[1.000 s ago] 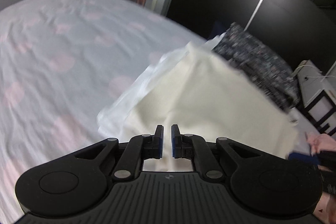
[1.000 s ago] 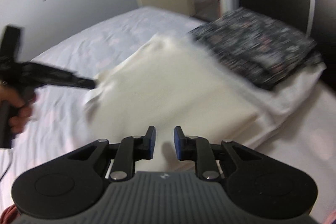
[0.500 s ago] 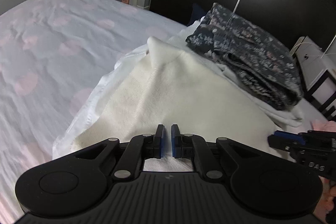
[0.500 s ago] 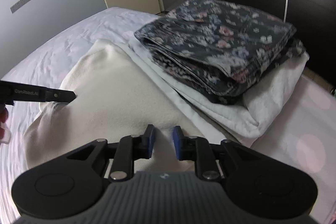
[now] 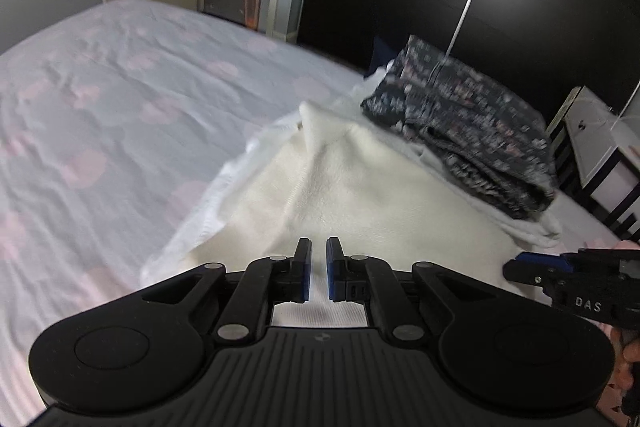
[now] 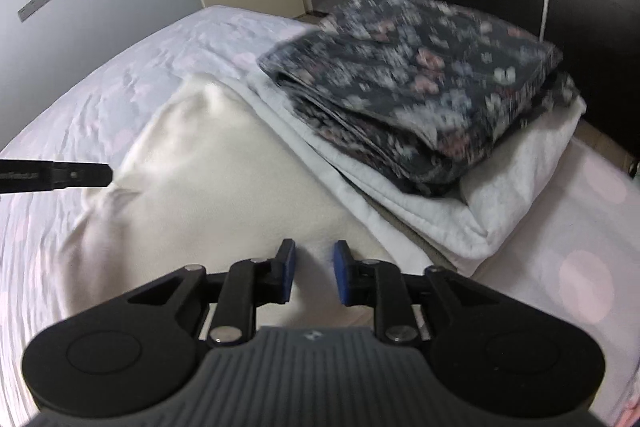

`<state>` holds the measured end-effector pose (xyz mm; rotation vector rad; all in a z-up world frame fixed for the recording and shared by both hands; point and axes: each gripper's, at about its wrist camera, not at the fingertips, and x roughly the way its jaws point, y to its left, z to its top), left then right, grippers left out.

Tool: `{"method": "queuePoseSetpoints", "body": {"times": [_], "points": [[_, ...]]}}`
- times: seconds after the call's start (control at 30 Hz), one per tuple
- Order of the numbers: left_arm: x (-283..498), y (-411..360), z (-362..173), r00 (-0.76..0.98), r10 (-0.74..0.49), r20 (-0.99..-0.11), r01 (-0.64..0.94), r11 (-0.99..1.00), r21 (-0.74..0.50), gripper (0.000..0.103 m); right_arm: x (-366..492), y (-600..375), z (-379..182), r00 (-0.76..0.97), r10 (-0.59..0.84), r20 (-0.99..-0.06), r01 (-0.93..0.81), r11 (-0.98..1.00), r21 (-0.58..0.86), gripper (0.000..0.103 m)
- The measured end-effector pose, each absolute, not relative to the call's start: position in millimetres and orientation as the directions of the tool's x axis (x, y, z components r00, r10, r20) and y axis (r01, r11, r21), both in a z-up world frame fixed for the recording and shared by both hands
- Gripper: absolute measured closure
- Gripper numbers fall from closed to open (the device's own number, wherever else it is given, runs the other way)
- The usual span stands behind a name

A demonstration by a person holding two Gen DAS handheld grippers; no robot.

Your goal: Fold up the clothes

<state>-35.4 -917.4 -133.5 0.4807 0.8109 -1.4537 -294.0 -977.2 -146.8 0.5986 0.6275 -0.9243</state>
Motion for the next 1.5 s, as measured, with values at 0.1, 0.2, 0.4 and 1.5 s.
{"method": "queuePoseSetpoints", "body": {"times": [0.1, 0.2, 0.4, 1.5], "points": [[-38, -893, -110, -0.043, -0.714, -0.699, 0.979, 0.11, -0.173, 0.093, -296, -957, -122, 0.486, -0.552, -0.677, 0.848, 0.486, 0.212, 0.071], [-48, -869, -87, 0.004, -0.754, -0.657, 0.983, 0.124, -0.136, 0.086, -298, -936, -98, 0.516, -0.57, -0.639, 0.835, 0.502, 0.226, 0.058], [-74, -823, -47, 0.038, -0.825, -0.563, 0.982, 0.134, -0.13, 0.057, -298, -883, -50, 0.561, -0.611, -0.559, 0.814, 0.532, 0.235, 0.031], [-163, -673, -40, 0.258, -0.824, -0.505, 0.939, 0.337, -0.071, 0.029, -338, -721, -36, 0.458, -0.741, -0.491, 0.863, 0.503, 0.046, 0.003]]}}
